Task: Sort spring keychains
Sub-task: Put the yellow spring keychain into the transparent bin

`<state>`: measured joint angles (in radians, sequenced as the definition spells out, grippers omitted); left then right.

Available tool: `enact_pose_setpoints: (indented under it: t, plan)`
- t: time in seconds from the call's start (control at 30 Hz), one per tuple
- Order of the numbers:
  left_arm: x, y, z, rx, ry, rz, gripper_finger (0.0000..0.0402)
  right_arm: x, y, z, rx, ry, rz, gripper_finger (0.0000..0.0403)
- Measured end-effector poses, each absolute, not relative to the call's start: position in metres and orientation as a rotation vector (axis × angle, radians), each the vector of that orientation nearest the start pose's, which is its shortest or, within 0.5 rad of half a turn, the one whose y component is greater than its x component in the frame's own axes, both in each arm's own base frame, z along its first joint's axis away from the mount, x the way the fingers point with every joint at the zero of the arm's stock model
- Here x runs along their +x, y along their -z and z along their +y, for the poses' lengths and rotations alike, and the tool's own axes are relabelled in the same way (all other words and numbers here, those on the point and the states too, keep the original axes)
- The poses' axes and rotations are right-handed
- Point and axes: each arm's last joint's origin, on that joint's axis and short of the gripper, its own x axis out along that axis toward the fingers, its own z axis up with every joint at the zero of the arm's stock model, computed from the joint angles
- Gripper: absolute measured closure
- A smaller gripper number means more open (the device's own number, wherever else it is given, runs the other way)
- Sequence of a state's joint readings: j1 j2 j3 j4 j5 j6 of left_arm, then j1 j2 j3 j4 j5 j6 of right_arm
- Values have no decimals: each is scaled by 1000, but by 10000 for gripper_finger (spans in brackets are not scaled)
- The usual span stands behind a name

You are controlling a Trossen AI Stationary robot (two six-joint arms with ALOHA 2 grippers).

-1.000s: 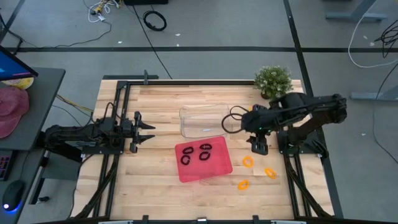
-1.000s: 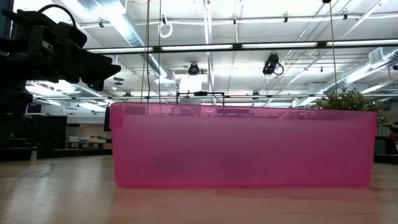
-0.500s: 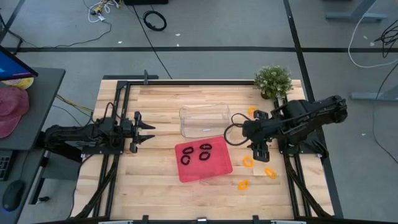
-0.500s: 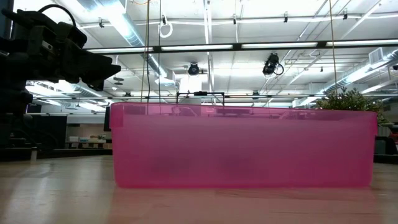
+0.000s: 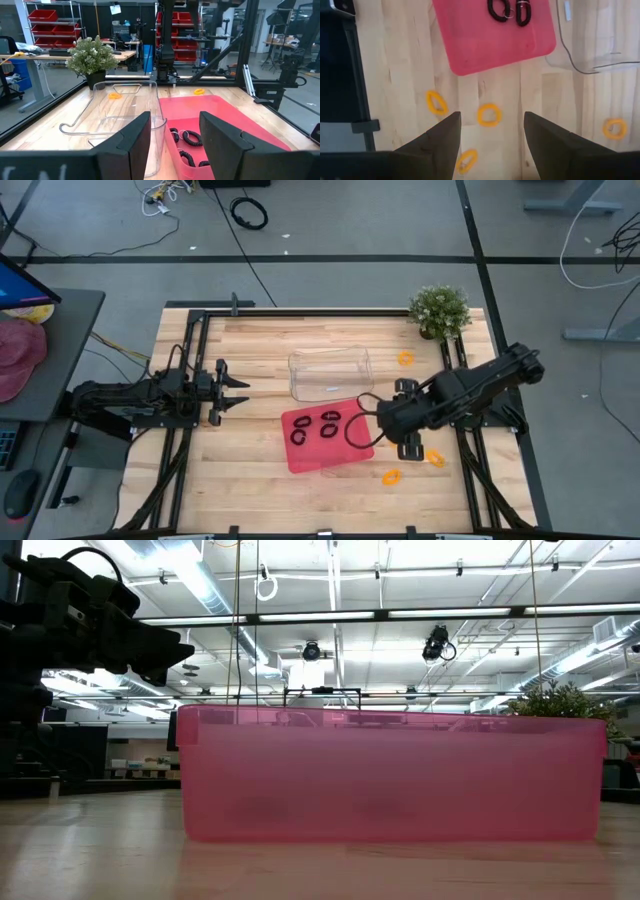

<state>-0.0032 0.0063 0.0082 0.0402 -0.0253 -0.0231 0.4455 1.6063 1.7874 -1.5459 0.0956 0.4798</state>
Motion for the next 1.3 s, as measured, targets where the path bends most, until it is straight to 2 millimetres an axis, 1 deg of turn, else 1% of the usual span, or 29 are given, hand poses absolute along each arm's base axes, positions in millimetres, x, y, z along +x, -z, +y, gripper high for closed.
enact_pose_setpoints:
  t: [0.23, 1.0, 1.1, 1.3]
  plan:
    - [97, -170, 0, -24, -22, -42, 229, 253, -375, 123, 54, 33, 1337, 181]
    - [98, -170, 0, -24, -21, -42, 229, 237, -375, 152, 118, 41, 1333, 181]
    - [98, -170, 0, -24, -21, -42, 229, 234, -369, 153, 114, 49, 1349, 181]
    - [98, -170, 0, -24, -22, -42, 229, 224, -349, 154, 141, 52, 1361, 181]
